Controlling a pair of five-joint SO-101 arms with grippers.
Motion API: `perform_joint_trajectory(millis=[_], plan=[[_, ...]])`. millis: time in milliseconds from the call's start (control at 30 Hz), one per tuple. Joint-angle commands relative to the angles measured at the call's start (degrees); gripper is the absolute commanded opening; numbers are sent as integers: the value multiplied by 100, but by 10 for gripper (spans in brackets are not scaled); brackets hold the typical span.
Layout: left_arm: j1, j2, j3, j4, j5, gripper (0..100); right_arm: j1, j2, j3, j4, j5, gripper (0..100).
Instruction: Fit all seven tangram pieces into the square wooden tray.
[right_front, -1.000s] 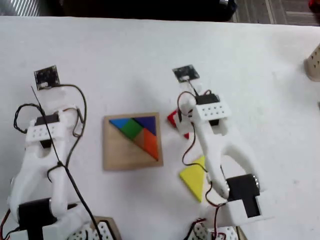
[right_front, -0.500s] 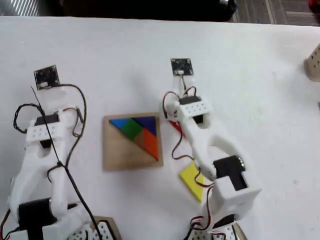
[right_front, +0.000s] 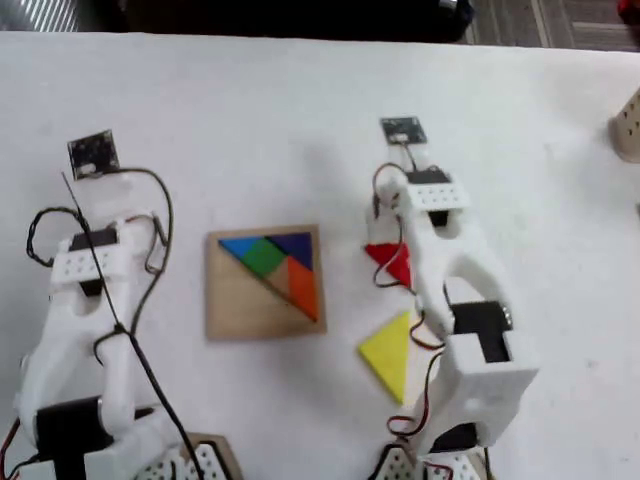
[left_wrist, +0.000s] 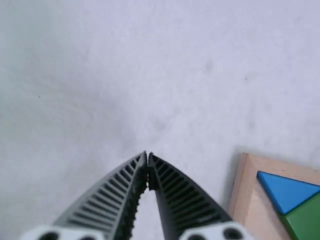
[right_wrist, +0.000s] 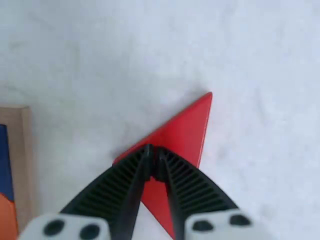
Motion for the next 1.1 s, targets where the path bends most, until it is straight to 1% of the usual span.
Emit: perform_joint_trajectory(millis=[0,100,233,300,400,433,533,600,700,800,900,1067], plan=[[75,-13,-114,-105,-53,27,119,-312,-97,303,554,18],[66,-13,-114,-105,-53,27,4,-620,-35,769,826,18],[75,-13,-114,-114,-53,27,-4,-1068,290,752,844,18],[75,-13,-114,-114,-53,27,-101,-1270,440,673,835,18],[75,-13,-123,-114,-53,27,-338,-1473,519,673,563,22],[75,-13,-123,-114,-53,27,-400,-1490,527,673,501,38],[75,-13,-132,-105,-53,27,-409,-1349,501,567,334,142],[75,-13,-132,-105,-53,27,-356,-1130,527,365,316,192],[66,-13,-132,-105,-53,27,-286,-699,404,286,281,201],[66,-13,-141,-97,-53,27,-338,-391,123,541,281,202],[57,-13,-149,-97,-53,27,-453,-409,-88,796,281,202],[57,-22,-149,-97,-53,27,-418,-444,-97,787,273,204]])
